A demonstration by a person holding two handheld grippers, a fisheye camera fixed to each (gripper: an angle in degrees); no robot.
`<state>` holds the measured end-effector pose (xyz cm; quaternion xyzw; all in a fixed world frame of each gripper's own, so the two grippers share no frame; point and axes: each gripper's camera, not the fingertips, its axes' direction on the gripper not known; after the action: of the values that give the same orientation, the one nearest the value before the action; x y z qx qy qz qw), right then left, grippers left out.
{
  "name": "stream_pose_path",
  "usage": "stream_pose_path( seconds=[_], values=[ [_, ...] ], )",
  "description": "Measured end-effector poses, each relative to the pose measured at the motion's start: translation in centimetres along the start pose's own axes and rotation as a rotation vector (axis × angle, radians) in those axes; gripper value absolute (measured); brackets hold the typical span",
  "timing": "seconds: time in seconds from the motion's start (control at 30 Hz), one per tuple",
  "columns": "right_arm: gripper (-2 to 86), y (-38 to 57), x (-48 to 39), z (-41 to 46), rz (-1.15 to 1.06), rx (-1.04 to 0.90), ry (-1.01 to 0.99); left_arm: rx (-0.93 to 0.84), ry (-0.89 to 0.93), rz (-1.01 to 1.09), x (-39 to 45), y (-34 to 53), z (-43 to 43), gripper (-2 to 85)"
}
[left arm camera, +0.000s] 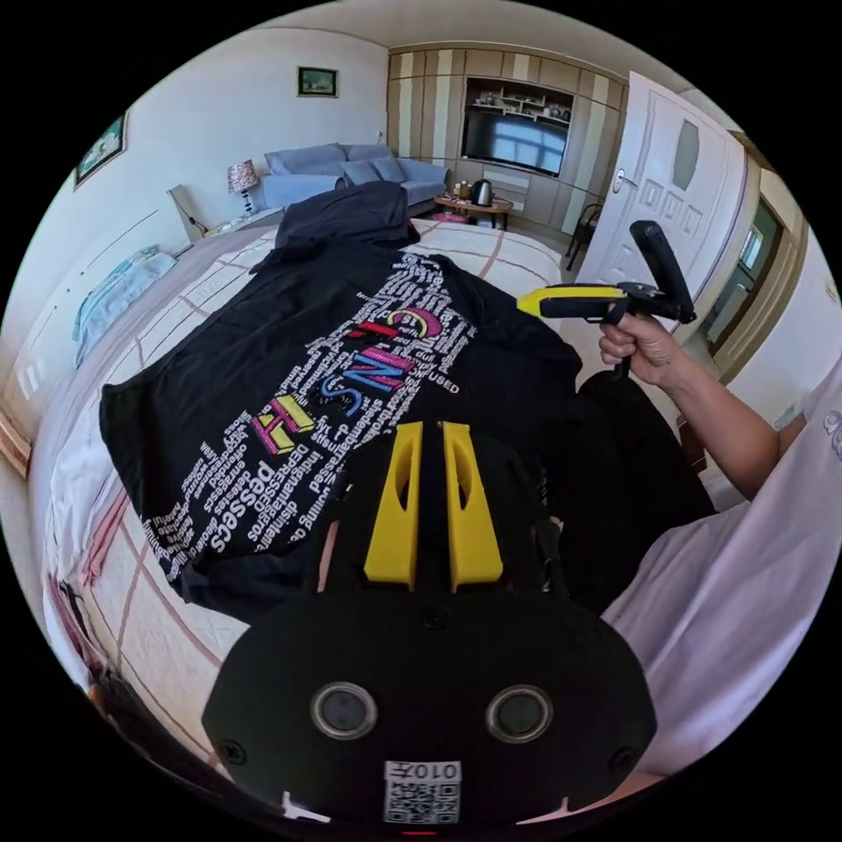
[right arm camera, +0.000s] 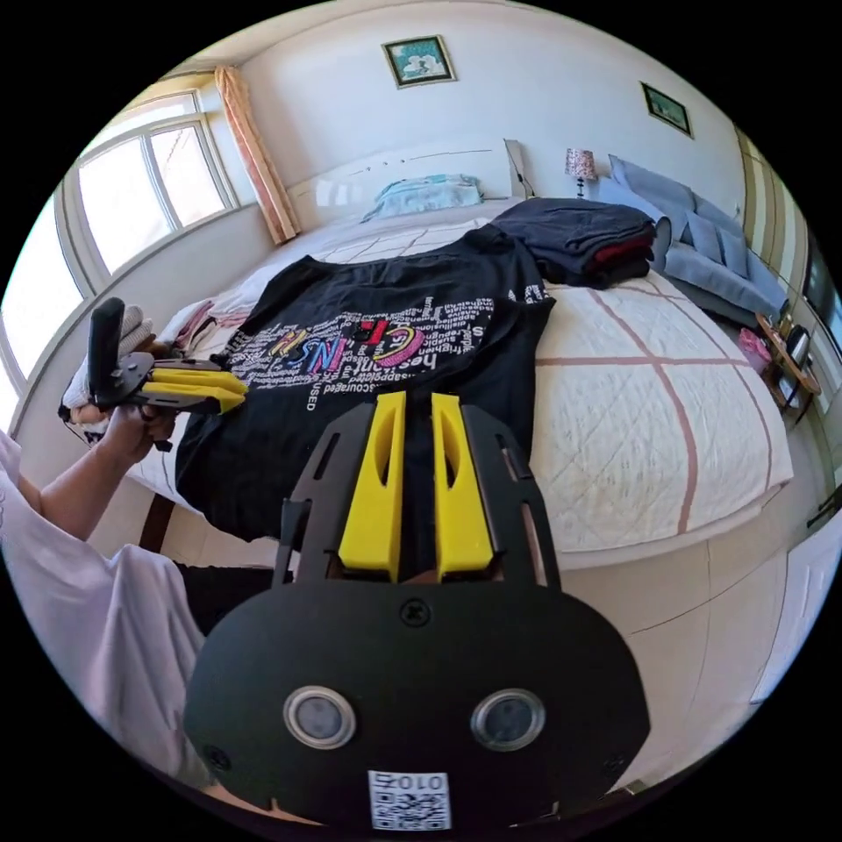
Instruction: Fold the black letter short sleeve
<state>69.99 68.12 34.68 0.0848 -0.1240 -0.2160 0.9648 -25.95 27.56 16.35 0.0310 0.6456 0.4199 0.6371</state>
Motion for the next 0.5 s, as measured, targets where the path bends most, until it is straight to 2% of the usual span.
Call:
stream_pose_path(
  seconds=[0.03, 0.07, 0.1, 0.17, 0.27, 0.37, 0.43, 0.47, 0.5],
  values=[
    [6.4, -0.1, 0.0, 2.1, -0.005, -0.091, 0.033, -0.026, -0.011, 0.007, 0.0, 0.3, 0.5, 3.4],
    [6.3, 0.0, 0.0, 2.6, -0.013, -0.091, 0.033, -0.084, -0.003, 0.011, 0.0, 1.0, 1.9, 3.4],
    [6.2, 0.1, 0.1, 2.2, -0.004, -0.053, 0.025, -0.064, 0.028, -0.009, -0.1, 1.7, 2.3, 3.3],
    [6.0, -0.4, 0.1, 1.3, -0.006, -0.105, -0.009, -0.001, 0.068, -0.031, 0.2, 2.1, 1.0, 3.2],
    [5.5, -0.1, -0.9, -2.1, -0.017, 0.009, 0.004, 0.101, -0.055, -0.018, 2.0, 3.0, -2.7, 3.0],
    [5.4, -0.1, -1.6, -1.6, -0.027, -0.027, 0.041, 0.049, -0.126, -0.023, 2.3, 4.3, -2.4, 3.1],
    [5.6, -0.4, -1.9, 1.6, -0.050, -0.151, 0.038, -0.036, -0.056, -0.041, 1.8, 5.1, 0.2, 3.3],
    [5.5, -0.5, -1.9, 2.5, -0.052, -0.187, 0.039, -0.030, -0.020, -0.068, 1.6, 5.6, 1.5, 3.5],
    [5.2, -0.6, -1.7, 2.6, -0.043, -0.157, 0.039, 0.048, -0.010, -0.112, 1.5, 6.2, 1.2, 3.7]
  ],
)
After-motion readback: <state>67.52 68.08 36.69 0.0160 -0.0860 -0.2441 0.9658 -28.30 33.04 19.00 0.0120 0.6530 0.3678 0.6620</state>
